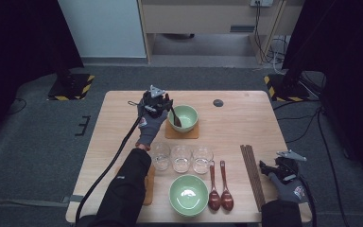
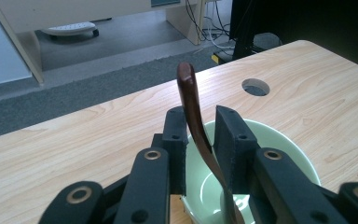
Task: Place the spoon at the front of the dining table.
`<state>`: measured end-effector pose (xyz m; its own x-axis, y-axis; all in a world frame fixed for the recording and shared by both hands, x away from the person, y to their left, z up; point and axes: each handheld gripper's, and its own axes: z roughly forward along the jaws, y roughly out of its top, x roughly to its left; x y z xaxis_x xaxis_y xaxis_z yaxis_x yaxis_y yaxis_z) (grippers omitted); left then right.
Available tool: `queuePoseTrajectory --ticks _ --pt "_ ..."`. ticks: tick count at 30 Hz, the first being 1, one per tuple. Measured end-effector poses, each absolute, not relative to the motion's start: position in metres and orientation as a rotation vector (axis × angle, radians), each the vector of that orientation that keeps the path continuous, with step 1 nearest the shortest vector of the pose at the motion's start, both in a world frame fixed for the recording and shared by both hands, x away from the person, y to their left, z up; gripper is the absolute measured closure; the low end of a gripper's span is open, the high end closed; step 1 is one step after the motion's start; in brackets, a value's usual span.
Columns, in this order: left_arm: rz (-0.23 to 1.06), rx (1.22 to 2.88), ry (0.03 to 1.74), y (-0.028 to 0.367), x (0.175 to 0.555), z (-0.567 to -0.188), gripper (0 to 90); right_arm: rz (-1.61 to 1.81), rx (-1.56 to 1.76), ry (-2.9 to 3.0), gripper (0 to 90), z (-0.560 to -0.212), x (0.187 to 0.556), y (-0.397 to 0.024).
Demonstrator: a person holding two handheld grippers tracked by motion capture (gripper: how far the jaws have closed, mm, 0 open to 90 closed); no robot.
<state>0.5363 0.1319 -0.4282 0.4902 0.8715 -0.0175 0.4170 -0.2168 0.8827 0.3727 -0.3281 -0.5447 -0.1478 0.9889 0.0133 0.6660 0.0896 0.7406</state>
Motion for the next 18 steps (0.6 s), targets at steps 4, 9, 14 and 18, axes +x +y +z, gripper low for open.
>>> queuePoseTrajectory --ticks 4,9,14,18 --pt "0.630 1.842 1.076 0.1310 0.5362 -0.4299 72.4 0.829 1.643 1.862 11.2 -0.5448 0.3733 -0.3284" --pt "0.634 1.852 1.080 0.1299 0.5359 -0.4310 71.8 0.829 1.644 1.861 10.8 -0.5449 0.3734 -0.3285" --pt "0.634 1.858 1.075 0.1299 0.5359 -0.4314 71.6 0.829 1.644 1.862 10.7 -0.5449 0.3734 -0.3285" --pt "0.637 1.867 1.074 0.1300 0.5358 -0.4329 70.8 0.828 1.643 1.863 10.6 -0.5449 0.3735 -0.3284"
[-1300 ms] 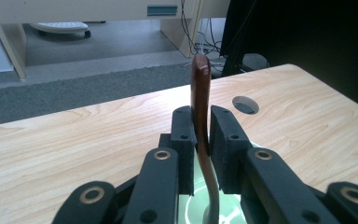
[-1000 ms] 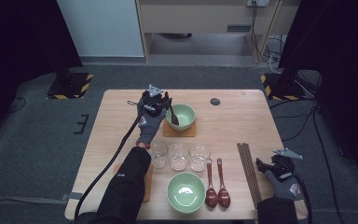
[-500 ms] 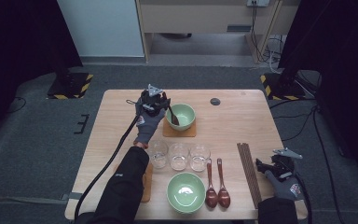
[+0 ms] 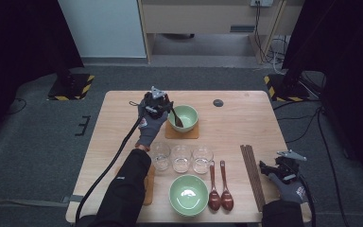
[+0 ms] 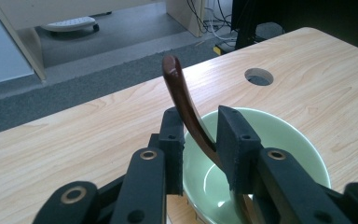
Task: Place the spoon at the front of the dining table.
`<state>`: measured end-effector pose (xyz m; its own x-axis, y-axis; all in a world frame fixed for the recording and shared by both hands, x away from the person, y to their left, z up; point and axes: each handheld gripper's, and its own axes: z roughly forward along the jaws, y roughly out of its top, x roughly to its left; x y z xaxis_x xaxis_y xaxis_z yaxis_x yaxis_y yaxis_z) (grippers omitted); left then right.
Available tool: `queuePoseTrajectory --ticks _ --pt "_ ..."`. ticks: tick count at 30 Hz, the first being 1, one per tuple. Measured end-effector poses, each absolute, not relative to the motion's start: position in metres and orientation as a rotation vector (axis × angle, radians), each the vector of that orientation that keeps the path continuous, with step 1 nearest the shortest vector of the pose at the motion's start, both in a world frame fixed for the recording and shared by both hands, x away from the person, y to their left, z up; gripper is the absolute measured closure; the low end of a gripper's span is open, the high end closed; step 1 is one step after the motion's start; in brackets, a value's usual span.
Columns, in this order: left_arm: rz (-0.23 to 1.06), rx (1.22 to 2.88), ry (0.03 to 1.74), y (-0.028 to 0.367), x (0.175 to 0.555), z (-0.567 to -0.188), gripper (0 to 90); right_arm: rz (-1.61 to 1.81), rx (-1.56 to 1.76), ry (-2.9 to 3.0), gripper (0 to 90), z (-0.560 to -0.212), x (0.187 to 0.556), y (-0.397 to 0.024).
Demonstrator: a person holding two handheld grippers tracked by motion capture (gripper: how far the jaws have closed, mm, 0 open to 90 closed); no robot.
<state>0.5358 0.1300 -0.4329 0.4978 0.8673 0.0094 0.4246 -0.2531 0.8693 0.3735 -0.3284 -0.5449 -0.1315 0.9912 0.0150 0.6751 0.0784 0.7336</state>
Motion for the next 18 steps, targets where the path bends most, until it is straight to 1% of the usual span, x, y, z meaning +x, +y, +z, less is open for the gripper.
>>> queuePoseTrajectory --ticks 7,18 --pt "0.601 1.835 1.108 0.140 0.536 -0.441 69.1 0.825 1.647 1.860 9.6 -0.545 0.374 -0.329" --pt "0.612 1.877 1.099 0.137 0.534 -0.444 64.3 0.823 1.648 1.865 8.4 -0.545 0.374 -0.328"
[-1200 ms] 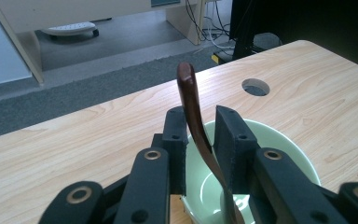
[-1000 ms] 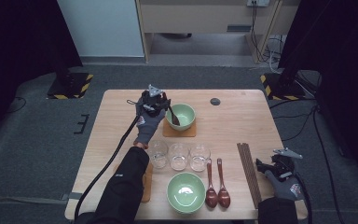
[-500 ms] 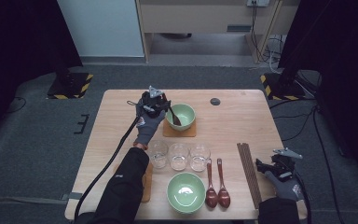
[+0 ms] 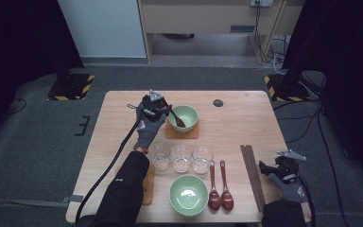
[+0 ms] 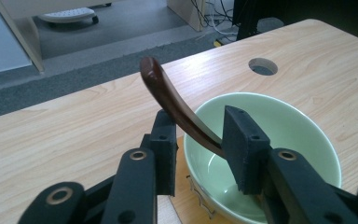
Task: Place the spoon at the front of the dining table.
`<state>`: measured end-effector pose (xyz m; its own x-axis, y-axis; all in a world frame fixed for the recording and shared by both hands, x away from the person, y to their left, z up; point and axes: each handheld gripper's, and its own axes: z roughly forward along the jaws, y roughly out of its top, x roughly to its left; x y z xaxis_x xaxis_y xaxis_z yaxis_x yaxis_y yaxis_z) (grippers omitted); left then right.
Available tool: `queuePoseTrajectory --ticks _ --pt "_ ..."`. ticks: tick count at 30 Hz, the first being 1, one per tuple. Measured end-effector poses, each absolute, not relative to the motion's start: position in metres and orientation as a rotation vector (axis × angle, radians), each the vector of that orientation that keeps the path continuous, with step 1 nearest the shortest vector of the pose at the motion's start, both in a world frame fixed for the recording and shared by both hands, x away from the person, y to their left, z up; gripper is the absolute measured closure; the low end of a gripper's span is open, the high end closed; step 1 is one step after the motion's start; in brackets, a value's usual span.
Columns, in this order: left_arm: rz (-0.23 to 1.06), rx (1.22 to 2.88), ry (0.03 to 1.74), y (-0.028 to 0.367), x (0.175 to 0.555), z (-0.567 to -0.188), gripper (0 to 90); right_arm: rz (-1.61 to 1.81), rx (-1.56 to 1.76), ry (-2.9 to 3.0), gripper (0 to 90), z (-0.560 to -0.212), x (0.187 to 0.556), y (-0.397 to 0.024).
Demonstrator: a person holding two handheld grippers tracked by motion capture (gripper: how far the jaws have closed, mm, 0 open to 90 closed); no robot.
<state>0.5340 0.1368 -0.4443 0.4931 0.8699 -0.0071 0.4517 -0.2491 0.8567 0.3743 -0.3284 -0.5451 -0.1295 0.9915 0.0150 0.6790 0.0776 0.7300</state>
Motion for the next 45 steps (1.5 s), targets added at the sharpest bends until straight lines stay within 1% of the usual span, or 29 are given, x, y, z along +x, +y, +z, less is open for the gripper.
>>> queuePoseTrajectory --ticks 8,12,15,22,27,32,39,41,45 --pt "0.604 1.899 1.093 0.135 0.534 -0.447 62.0 0.822 1.646 1.868 7.8 -0.545 0.375 -0.328" --pt "0.617 1.945 1.089 0.132 0.533 -0.452 62.9 0.818 1.641 1.896 2.4 -0.546 0.375 -0.328" --pt "0.617 1.970 1.084 0.129 0.533 -0.457 62.3 0.814 1.645 1.895 1.5 -0.546 0.375 -0.328" --pt "0.607 1.989 1.079 0.129 0.532 -0.465 59.6 0.810 1.656 1.882 2.1 -0.546 0.375 -0.329" --pt "0.597 2.017 1.103 0.137 0.531 -0.472 54.7 0.807 1.667 1.863 3.2 -0.546 0.375 -0.331" --pt "0.574 2.005 1.087 0.143 0.529 -0.477 50.0 0.805 1.673 1.850 4.4 -0.545 0.374 -0.332" --pt "0.591 2.015 1.053 0.141 0.524 -0.475 42.6 0.788 1.677 1.841 6.5 -0.544 0.373 -0.332" --pt "0.575 1.996 1.050 0.142 0.523 -0.474 41.5 0.774 1.671 1.832 7.1 -0.543 0.373 -0.332" --pt "0.588 2.007 1.031 0.141 0.520 -0.470 39.0 0.776 1.672 1.815 7.9 -0.541 0.372 -0.333"
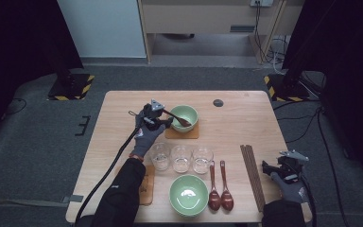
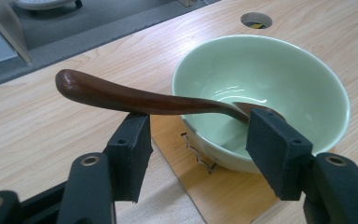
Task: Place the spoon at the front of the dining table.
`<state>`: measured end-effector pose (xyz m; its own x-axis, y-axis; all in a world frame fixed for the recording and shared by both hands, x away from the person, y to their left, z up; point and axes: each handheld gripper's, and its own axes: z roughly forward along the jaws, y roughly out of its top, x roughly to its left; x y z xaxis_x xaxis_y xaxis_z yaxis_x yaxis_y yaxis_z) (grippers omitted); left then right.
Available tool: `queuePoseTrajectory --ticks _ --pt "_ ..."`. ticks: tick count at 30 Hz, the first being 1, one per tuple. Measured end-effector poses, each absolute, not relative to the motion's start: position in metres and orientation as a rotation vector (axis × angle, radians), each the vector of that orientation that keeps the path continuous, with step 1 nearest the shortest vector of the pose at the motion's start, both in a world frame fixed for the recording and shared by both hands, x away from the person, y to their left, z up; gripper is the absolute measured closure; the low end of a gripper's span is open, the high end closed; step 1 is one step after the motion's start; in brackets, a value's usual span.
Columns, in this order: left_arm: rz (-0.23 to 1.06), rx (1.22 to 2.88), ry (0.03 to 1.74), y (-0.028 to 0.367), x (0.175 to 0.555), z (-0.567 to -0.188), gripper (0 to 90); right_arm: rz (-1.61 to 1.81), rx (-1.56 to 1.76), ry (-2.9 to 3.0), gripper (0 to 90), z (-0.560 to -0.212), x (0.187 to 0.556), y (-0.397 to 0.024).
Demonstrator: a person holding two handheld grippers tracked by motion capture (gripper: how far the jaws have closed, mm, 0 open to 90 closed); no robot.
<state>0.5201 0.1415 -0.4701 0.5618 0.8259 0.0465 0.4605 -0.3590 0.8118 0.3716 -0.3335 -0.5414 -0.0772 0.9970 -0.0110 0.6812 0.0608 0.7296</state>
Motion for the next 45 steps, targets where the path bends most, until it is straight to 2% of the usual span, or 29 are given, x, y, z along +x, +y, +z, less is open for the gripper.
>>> queuePoseTrajectory --ticks 9,19,24,36,45 --pt "0.627 2.086 1.018 0.139 0.515 -0.469 34.3 0.777 1.686 1.810 8.2 -0.541 0.371 -0.335" --pt "0.623 2.092 1.032 0.153 0.508 -0.472 33.7 0.786 1.695 1.802 8.8 -0.540 0.370 -0.335" --pt "0.633 2.044 1.042 0.170 0.497 -0.468 33.0 0.793 1.701 1.788 9.3 -0.538 0.369 -0.336" --pt "0.673 1.936 1.081 0.222 0.446 -0.455 29.2 0.804 1.697 1.782 12.0 -0.535 0.366 -0.335" --pt "0.710 1.869 1.132 0.257 0.398 -0.465 26.2 0.787 1.689 1.782 13.1 -0.535 0.363 -0.334"
